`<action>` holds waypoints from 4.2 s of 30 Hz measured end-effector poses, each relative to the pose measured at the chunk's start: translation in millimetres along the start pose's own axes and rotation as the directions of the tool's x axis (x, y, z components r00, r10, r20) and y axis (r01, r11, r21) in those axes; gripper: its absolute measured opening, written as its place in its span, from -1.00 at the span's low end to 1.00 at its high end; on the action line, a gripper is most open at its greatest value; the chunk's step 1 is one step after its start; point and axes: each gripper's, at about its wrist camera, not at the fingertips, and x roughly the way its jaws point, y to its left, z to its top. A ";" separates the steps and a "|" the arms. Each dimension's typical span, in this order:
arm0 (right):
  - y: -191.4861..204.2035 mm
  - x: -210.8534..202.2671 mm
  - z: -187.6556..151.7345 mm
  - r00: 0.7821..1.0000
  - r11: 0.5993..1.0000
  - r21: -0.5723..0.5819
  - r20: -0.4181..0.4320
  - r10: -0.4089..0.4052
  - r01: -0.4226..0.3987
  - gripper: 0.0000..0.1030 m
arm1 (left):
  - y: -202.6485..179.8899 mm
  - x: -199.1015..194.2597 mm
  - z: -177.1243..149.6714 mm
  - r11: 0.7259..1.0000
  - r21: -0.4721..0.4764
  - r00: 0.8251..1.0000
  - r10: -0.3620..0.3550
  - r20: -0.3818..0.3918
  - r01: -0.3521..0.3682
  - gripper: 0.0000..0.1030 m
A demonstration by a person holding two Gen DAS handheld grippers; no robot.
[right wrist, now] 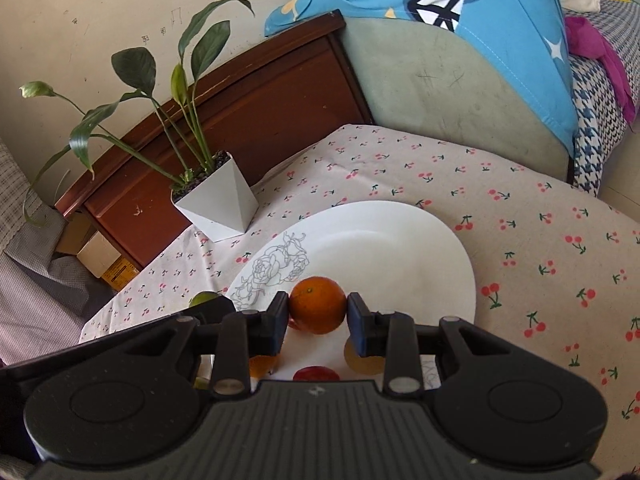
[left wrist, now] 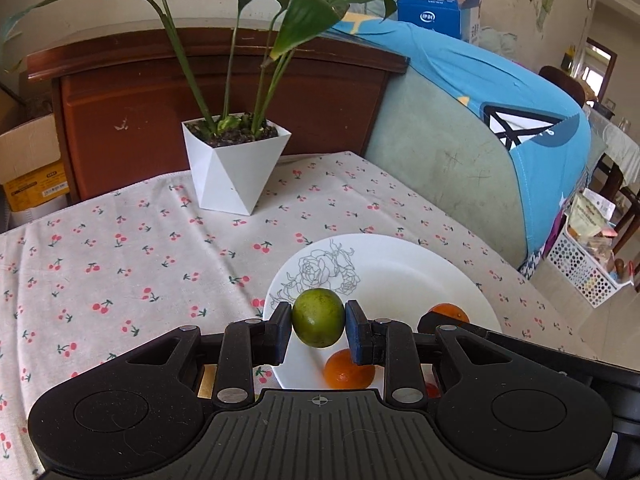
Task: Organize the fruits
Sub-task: 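Carry the lime and orange onto the plate and open both grippers, then move both grippers back from the plate toward the remaining fruit, then grasp an orange with the left gripper while the right grasps another orange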
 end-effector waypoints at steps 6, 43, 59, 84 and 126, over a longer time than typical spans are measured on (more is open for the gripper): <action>-7.2 5.4 -0.1 1.000 0.999 0.038 -0.004 -0.026 0.026 -0.39 | -0.5 13.0 -0.6 1.000 0.014 0.999 -0.001 -0.033 0.002 -0.49; 36.3 -17.9 -18.7 0.987 0.981 -0.108 -0.043 0.156 -0.160 -0.31 | 62.9 -58.8 7.1 0.984 -0.126 0.992 0.122 -0.026 -0.125 0.13; 75.2 -2.8 -65.0 0.959 0.943 -0.220 -0.191 0.211 -0.251 -0.32 | 98.7 -65.2 -18.9 0.965 -0.172 0.980 0.188 -0.063 -0.196 0.13; 89.8 21.8 -76.3 0.962 0.934 -0.267 -0.199 0.188 -0.237 -0.65 | 101.8 -48.3 -36.6 0.981 -0.142 0.991 0.128 -0.048 -0.134 -0.04; 100.1 21.6 -76.9 0.971 0.921 -0.319 -0.158 0.182 -0.224 -0.45 | 97.6 -35.3 -39.9 0.976 -0.121 0.984 0.178 -0.028 -0.180 -0.45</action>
